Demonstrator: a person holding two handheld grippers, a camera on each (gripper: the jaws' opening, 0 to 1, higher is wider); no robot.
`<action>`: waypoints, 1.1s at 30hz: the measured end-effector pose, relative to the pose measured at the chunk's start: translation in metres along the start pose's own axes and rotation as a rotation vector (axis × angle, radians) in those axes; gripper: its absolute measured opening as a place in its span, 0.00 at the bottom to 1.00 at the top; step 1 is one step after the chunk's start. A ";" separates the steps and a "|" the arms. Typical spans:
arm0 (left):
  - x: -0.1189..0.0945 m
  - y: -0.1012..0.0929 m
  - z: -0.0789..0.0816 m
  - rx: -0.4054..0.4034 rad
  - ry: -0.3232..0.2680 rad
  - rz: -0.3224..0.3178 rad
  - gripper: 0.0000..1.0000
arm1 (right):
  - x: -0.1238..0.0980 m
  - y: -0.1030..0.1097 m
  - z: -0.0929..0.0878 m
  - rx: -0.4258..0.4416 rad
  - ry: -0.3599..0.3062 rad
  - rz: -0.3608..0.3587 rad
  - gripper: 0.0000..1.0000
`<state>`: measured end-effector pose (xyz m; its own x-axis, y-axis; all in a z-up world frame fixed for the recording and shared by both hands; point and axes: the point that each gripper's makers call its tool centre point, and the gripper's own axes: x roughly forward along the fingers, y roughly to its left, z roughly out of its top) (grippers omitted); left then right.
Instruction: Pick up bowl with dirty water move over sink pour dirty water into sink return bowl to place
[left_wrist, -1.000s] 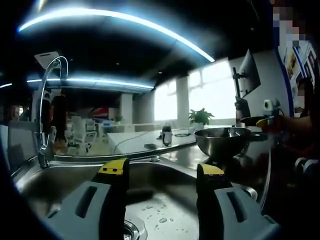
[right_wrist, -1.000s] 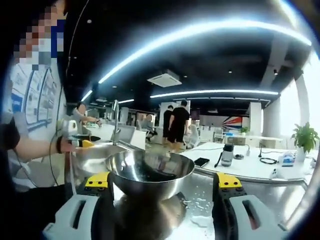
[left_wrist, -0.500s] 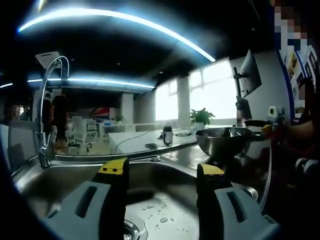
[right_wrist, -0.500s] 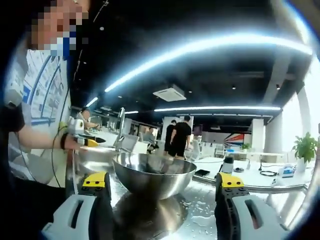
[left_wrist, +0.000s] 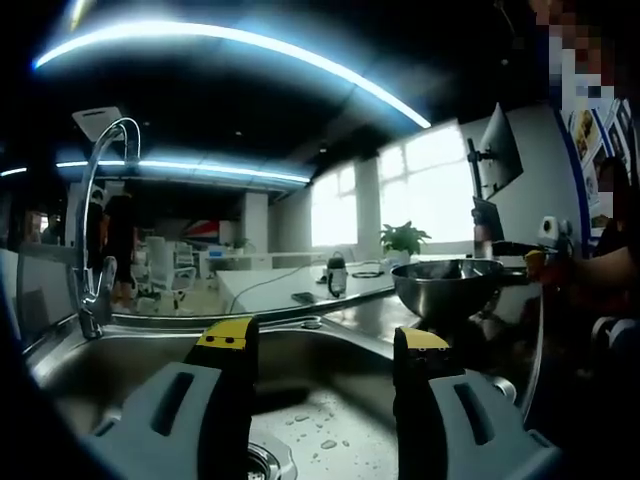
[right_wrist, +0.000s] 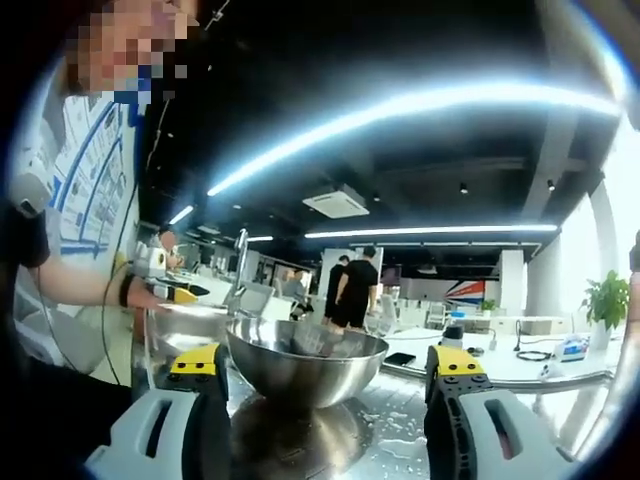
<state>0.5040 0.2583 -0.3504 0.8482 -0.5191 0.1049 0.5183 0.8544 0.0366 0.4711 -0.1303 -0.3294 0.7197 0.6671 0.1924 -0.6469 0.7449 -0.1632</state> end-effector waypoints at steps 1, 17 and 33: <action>0.000 0.000 0.001 -0.001 -0.003 0.000 0.53 | 0.000 0.000 -0.001 -0.003 0.003 0.001 0.75; -0.003 0.000 0.005 -0.002 -0.027 0.004 0.53 | -0.001 0.000 0.000 0.008 -0.003 0.007 0.75; -0.004 -0.008 0.012 -0.043 -0.062 -0.030 0.56 | -0.002 -0.006 -0.004 0.052 0.012 -0.001 0.76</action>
<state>0.4947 0.2541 -0.3388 0.8249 -0.5405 0.1659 0.5484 0.8362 -0.0022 0.4742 -0.1362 -0.3329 0.7229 0.6670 0.1804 -0.6585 0.7441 -0.1127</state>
